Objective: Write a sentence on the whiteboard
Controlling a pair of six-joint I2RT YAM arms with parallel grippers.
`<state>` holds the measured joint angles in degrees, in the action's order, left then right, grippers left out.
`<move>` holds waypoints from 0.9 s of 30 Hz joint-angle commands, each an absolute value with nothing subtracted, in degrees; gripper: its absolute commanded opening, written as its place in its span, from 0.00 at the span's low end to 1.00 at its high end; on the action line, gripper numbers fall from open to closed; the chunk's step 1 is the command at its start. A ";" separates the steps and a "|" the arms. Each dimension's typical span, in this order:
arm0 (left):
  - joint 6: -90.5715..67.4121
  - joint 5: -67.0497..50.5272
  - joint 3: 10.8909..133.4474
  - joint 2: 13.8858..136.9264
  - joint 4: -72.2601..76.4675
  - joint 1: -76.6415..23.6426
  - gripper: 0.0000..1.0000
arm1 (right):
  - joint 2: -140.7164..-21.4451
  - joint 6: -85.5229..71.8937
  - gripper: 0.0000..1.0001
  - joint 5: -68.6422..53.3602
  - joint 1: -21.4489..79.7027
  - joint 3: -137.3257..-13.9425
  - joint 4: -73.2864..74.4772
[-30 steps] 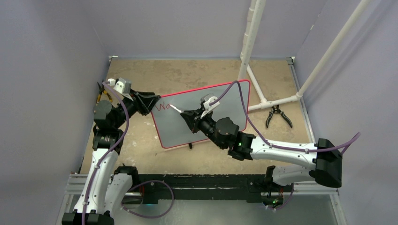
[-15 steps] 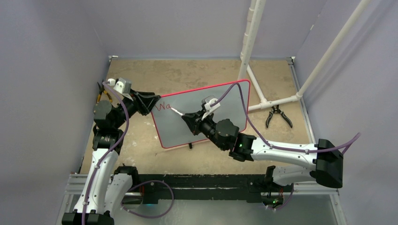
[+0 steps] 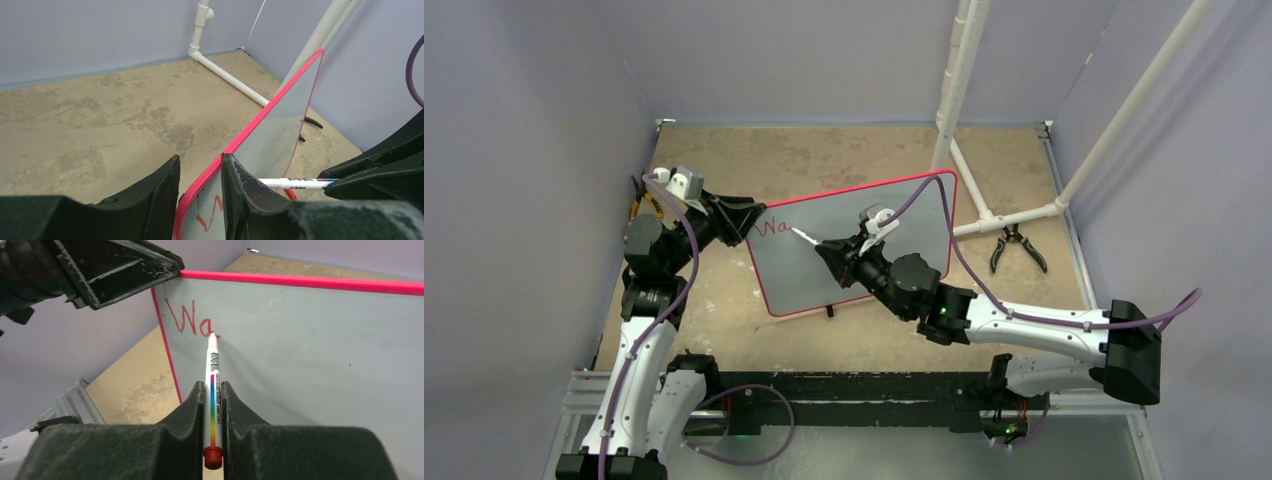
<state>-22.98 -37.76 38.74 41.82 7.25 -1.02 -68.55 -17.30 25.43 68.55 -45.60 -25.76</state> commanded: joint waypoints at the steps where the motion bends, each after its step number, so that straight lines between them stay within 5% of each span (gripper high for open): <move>1: -22.57 -38.89 38.58 42.04 8.35 -1.04 0.34 | -66.54 -15.62 0.00 22.44 68.29 -46.79 -28.04; 27: -22.10 -38.66 38.41 41.91 8.02 -0.97 0.34 | -68.11 -13.53 0.00 25.55 68.12 -48.73 -30.96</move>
